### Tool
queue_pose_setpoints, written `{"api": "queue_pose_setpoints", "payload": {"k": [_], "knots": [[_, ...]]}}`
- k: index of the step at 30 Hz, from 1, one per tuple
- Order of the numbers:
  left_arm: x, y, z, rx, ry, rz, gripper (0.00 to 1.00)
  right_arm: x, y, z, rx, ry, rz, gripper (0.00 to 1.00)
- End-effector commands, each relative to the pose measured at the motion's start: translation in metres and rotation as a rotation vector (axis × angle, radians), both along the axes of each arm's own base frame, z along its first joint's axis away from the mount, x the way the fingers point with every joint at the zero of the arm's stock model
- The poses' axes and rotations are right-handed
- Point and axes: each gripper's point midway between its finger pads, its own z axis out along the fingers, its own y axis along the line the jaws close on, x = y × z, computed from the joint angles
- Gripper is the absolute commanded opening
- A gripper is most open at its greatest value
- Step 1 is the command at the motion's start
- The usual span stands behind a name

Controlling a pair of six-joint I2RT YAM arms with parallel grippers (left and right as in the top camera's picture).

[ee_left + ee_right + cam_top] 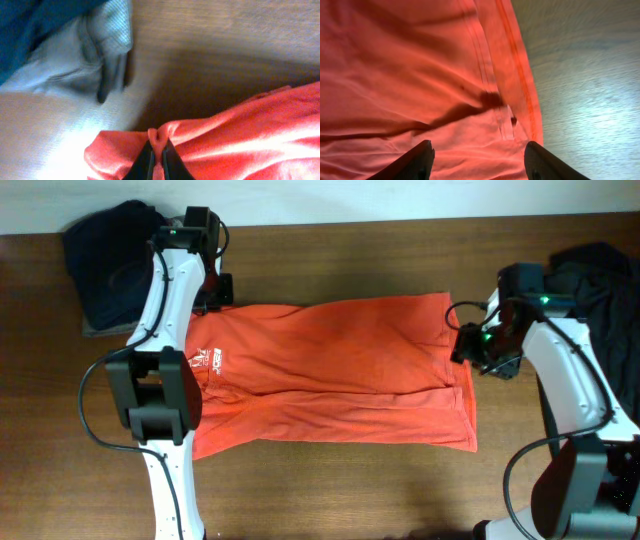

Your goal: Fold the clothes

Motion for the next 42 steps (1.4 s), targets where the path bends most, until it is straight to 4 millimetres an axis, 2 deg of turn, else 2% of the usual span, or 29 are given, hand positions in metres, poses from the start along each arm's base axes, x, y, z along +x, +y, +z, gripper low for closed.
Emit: {"api": "queue_pose_setpoints", "payload": {"k": [1,2,3,4,5,7,13,17,21,23,26,30,32,39,42], "knots": [[-0.007,0.012,0.026,0.052,-0.022,0.067,0.14,-0.006,0.01,-0.014,0.011,0.036,0.013,0.63],[-0.01,0.012,0.026,0.053,-0.009,0.066,0.18,-0.006,0.011,-0.014,0.011,0.037,0.016,0.63],[-0.014,0.012,0.025,0.055,0.006,0.066,0.29,-0.005,0.012,-0.015,0.01,0.034,0.018,0.63],[-0.016,0.013,0.025,0.056,0.015,0.066,0.5,-0.003,0.012,-0.014,0.01,0.027,0.019,0.64],[-0.016,0.013,0.025,0.056,0.017,0.065,0.86,0.001,0.011,-0.014,0.01,0.012,0.011,0.66],[-0.014,0.013,0.025,0.06,0.007,0.062,0.91,0.01,0.011,-0.012,0.012,-0.025,-0.001,0.68],[0.013,0.012,0.03,0.05,-0.102,0.052,0.97,0.052,0.012,0.001,0.024,-0.208,0.008,0.68],[0.026,0.011,0.032,0.047,-0.155,0.04,0.9,0.082,0.01,0.017,0.011,-0.332,0.022,0.57],[0.033,0.011,0.031,0.045,-0.18,0.033,0.89,0.11,0.004,0.026,-0.025,-0.383,0.023,0.57],[0.037,0.009,0.029,0.038,-0.193,0.023,0.89,0.123,0.002,0.021,-0.033,-0.375,0.037,0.57],[0.042,0.002,0.026,0.007,-0.201,-0.031,0.89,0.141,0.001,0.003,-0.04,-0.326,0.068,0.64],[0.042,0.003,0.018,-0.01,-0.187,-0.03,0.77,0.16,-0.001,-0.013,-0.055,-0.271,0.12,0.7],[0.041,-0.001,0.007,-0.037,-0.164,-0.035,0.74,0.165,-0.004,-0.021,-0.067,-0.244,0.116,0.71],[0.031,-0.005,-0.046,-0.067,-0.043,-0.037,0.74,0.17,-0.008,-0.048,-0.096,-0.214,0.162,0.71],[0.026,-0.006,-0.06,-0.068,-0.006,-0.036,0.73,0.175,-0.013,-0.055,-0.128,-0.221,0.169,0.7]]}}
